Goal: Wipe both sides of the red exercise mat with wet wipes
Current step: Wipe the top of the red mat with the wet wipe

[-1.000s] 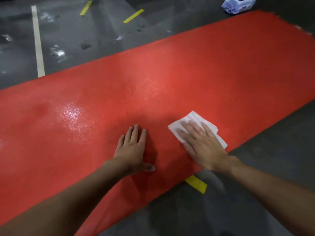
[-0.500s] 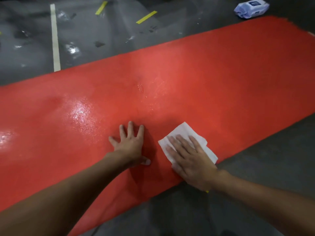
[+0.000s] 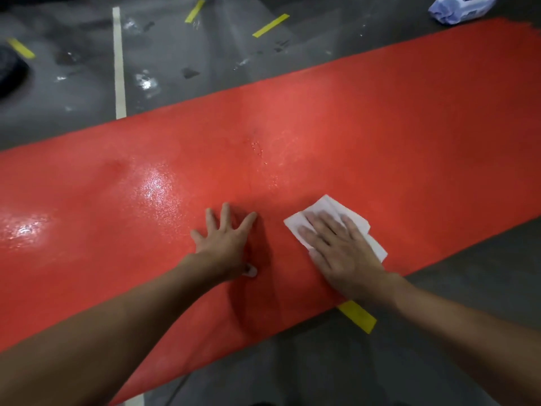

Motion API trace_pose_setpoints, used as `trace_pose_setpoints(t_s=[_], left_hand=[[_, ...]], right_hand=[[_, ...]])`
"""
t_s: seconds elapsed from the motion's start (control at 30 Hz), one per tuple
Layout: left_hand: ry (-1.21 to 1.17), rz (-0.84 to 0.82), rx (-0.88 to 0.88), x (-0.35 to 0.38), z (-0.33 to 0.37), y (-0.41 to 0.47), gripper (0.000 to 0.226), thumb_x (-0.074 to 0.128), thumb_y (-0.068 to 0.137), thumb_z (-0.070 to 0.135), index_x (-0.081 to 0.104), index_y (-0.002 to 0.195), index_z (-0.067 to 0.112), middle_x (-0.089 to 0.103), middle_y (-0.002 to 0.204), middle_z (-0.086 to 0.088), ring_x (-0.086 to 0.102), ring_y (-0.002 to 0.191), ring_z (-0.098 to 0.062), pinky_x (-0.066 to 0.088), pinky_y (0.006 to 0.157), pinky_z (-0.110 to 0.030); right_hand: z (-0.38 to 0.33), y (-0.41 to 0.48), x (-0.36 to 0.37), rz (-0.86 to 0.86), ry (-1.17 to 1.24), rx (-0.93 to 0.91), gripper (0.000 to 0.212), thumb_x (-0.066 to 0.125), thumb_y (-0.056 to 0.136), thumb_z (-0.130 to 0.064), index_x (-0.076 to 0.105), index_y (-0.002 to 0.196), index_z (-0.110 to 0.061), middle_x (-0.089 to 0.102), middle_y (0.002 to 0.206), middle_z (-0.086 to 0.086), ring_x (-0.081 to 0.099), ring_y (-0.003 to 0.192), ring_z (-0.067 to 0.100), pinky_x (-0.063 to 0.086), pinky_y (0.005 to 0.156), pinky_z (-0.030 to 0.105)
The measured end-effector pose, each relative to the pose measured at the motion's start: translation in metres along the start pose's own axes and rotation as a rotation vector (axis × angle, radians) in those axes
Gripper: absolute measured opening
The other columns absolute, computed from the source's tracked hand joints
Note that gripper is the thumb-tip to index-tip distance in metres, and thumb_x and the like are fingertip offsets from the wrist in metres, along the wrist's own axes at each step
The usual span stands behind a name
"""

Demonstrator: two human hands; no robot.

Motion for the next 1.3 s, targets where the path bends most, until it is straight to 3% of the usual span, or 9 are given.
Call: trace_pose_setpoints(t_s=[0.1,0.2,0.37,0.5,0.67,0.83,0.97,1.13,1.3], left_hand=[[-0.026,-0.052,-0.061,-0.001,0.0,0.001,0.132,0.085,0.062,0.054,-0.01,0.152,0.037,-0.018,0.16,-0.013,-0.011,0.146,-0.045,0.02,0.107,-0.072],[0.012,-0.044,-0.05,-0.006,0.002,0.002,0.134,0.085,0.058,0.058,-0.007,0.152,0.034,-0.005,0.159,-0.014,0.001,0.145,-0.047,0.028,0.104,-0.069],[0.02,-0.044,-0.025,-0.006,-0.003,0.0,0.124,0.084,0.066,0.052,-0.005,0.152,0.038,0.001,0.157,-0.01,0.009,0.143,-0.044,0.032,0.102,-0.064],[0.01,0.025,-0.025,-0.016,-0.008,0.001,0.107,0.082,0.07,0.045,0.009,0.149,0.042,0.022,0.145,-0.003,0.027,0.129,-0.037,0.041,0.097,-0.058],[0.021,0.089,-0.053,-0.015,-0.014,0.001,0.111,0.085,0.063,0.048,0.016,0.148,0.026,0.023,0.144,-0.002,0.027,0.131,-0.032,0.039,0.095,-0.055],[-0.037,0.029,-0.078,-0.014,-0.024,0.01,0.123,0.086,0.06,0.052,0.007,0.151,0.029,-0.008,0.162,-0.004,-0.003,0.149,-0.035,0.025,0.11,-0.064],[-0.043,0.022,-0.066,-0.018,-0.027,0.012,0.121,0.087,0.056,0.056,0.014,0.149,0.03,0.007,0.16,-0.001,0.008,0.148,-0.034,0.031,0.105,-0.061],[-0.073,0.114,-0.074,-0.034,-0.035,0.018,0.083,0.083,0.071,0.039,0.033,0.137,0.034,0.036,0.133,0.003,0.034,0.123,-0.031,0.044,0.093,-0.057],[-0.019,0.169,-0.076,-0.029,-0.036,0.025,0.089,0.084,0.068,0.038,0.031,0.139,0.03,0.033,0.134,0.0,0.033,0.125,-0.03,0.04,0.095,-0.055]], right_hand=[[-0.038,-0.01,0.007,0.016,0.056,-0.152,0.055,0.027,0.104,-0.04,0.037,0.152,-0.016,0.025,0.161,0.011,0.022,0.149,0.033,0.022,0.115,0.061],[-0.036,-0.01,0.008,0.003,0.019,-0.431,0.05,0.027,0.106,-0.045,0.033,0.154,-0.031,0.021,0.164,-0.002,0.016,0.152,0.02,0.01,0.122,0.05],[-0.025,0.01,0.006,0.001,0.032,-0.047,0.059,0.019,0.103,-0.046,0.025,0.157,-0.023,0.013,0.165,0.004,0.008,0.153,0.025,0.013,0.119,0.055],[-0.046,-0.001,0.012,-0.017,0.018,-0.487,0.053,0.025,0.106,-0.047,0.033,0.154,-0.027,0.019,0.164,0.001,0.014,0.152,0.022,0.01,0.121,0.052],[-0.025,0.024,0.003,-0.016,0.007,-0.081,0.061,0.011,0.102,-0.049,0.019,0.158,-0.024,0.01,0.166,0.003,0.002,0.153,0.024,0.006,0.121,0.054],[-0.034,0.02,0.008,-0.067,-0.014,-0.453,0.054,0.02,0.105,-0.048,0.027,0.156,-0.03,0.013,0.165,0.0,0.009,0.153,0.021,0.005,0.122,0.05],[-0.016,0.043,0.001,-0.041,-0.003,-0.076,0.063,0.008,0.1,-0.05,0.014,0.159,-0.027,0.001,0.166,0.0,-0.003,0.153,0.021,0.003,0.121,0.053],[-0.031,0.036,0.007,-0.098,-0.044,-0.449,0.055,0.015,0.105,-0.05,0.018,0.157,-0.033,0.002,0.166,-0.002,-0.004,0.153,0.019,-0.003,0.122,0.05],[-0.023,0.062,0.003,-0.095,-0.002,-0.041,0.066,-0.003,0.097,-0.052,-0.002,0.158,-0.027,-0.008,0.166,0.003,-0.016,0.151,0.023,-0.007,0.119,0.054]])
Point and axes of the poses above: each hand's wrist, its own y-axis towards the middle knuckle, its own x-axis out of the palm, z = x × y, the point moved 4 cm from there along y, towards the middle knuckle
